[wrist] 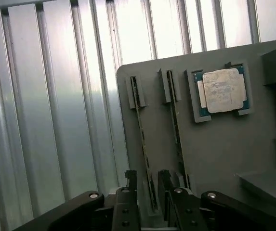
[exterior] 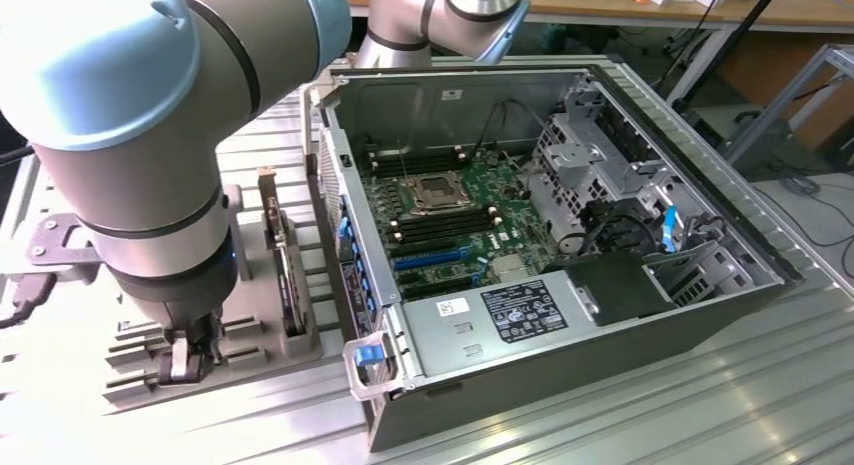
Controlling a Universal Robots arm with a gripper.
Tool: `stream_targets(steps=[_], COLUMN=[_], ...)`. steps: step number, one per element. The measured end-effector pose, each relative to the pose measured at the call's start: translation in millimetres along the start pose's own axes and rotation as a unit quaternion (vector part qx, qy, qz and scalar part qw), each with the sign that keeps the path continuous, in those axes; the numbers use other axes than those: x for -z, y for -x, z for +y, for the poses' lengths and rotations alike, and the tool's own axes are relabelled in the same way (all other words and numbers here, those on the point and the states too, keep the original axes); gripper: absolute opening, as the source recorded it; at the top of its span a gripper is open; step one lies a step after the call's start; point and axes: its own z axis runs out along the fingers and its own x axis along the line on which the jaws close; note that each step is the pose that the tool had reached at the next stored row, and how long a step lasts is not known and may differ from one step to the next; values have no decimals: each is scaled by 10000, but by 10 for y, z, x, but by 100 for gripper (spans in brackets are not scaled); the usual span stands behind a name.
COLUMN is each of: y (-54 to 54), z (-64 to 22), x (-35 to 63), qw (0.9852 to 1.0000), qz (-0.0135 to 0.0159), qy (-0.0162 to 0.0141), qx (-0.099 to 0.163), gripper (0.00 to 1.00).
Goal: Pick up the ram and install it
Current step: 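Pick up the ram and move it above insertion slot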
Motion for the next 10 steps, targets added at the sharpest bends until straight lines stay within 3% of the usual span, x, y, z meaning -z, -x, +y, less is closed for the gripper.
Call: stream_targets(steps=[4, 7, 10], y=[0, 59, 47], z=[2, 53, 128], x=[-70, -140, -149], qw=[9989, 9984, 9983], qz=[22, 34, 49], qy=[3, -9, -10], qx=[473, 565, 578], gripper=[31, 31, 31])
